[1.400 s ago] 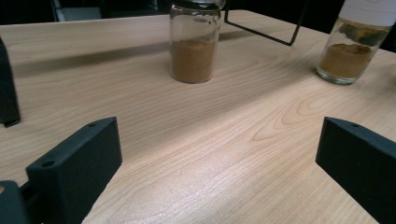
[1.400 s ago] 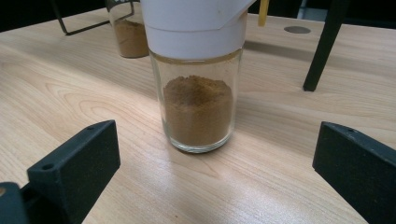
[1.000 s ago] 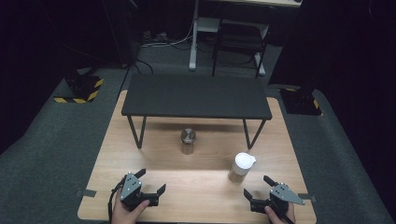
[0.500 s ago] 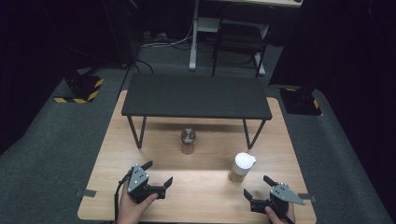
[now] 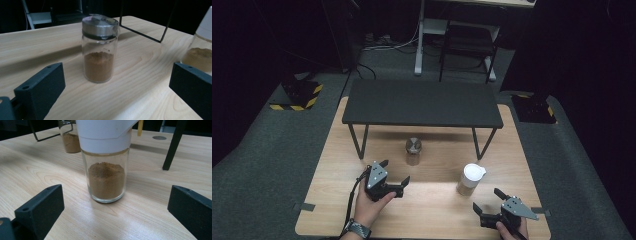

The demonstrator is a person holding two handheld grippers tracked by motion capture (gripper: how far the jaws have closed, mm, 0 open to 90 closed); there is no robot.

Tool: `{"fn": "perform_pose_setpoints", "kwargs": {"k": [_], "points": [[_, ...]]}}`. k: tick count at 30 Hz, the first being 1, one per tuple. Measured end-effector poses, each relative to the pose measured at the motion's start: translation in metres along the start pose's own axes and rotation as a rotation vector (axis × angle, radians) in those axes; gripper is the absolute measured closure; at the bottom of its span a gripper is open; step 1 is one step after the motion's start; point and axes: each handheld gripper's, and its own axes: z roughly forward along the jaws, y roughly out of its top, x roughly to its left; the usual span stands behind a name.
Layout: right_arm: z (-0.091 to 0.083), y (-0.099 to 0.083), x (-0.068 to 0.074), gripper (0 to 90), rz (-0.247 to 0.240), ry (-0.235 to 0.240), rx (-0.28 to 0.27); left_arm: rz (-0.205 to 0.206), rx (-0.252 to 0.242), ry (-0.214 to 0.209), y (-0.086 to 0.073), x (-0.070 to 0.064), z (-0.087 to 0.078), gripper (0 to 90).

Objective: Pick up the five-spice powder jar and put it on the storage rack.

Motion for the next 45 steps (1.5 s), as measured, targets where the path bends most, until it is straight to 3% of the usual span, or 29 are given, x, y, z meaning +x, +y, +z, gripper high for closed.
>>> {"fn": "perform_pose_setpoints", "kwargs": {"k": [16, 24, 32, 40, 45], "points": [[0.0, -0.001, -0.001, 0.6, 0.007, 0.004, -0.005, -0.04, -0.017, 0.014, 0.015, 0.004, 0.048, 0.5], [-0.001, -0.002, -0.003, 0.6, 0.011, 0.008, -0.009, -0.054, -0.013, 0.044, 0.02, 0.004, 0.068, 2.2], [-0.001, -0.002, -0.003, 0.6, 0.014, 0.01, -0.01, -0.095, -0.046, 0.09, 0.015, -0.001, 0.081, 8.6], [-0.001, -0.003, -0.004, 0.6, 0.023, 0.01, -0.015, -0.073, -0.052, 0.103, 0.015, -0.004, 0.09, 18.6], [-0.002, -0.004, -0.005, 0.5, 0.028, 0.012, -0.02, -0.054, -0.065, 0.112, 0.014, -0.008, 0.093, 30.2]]}}
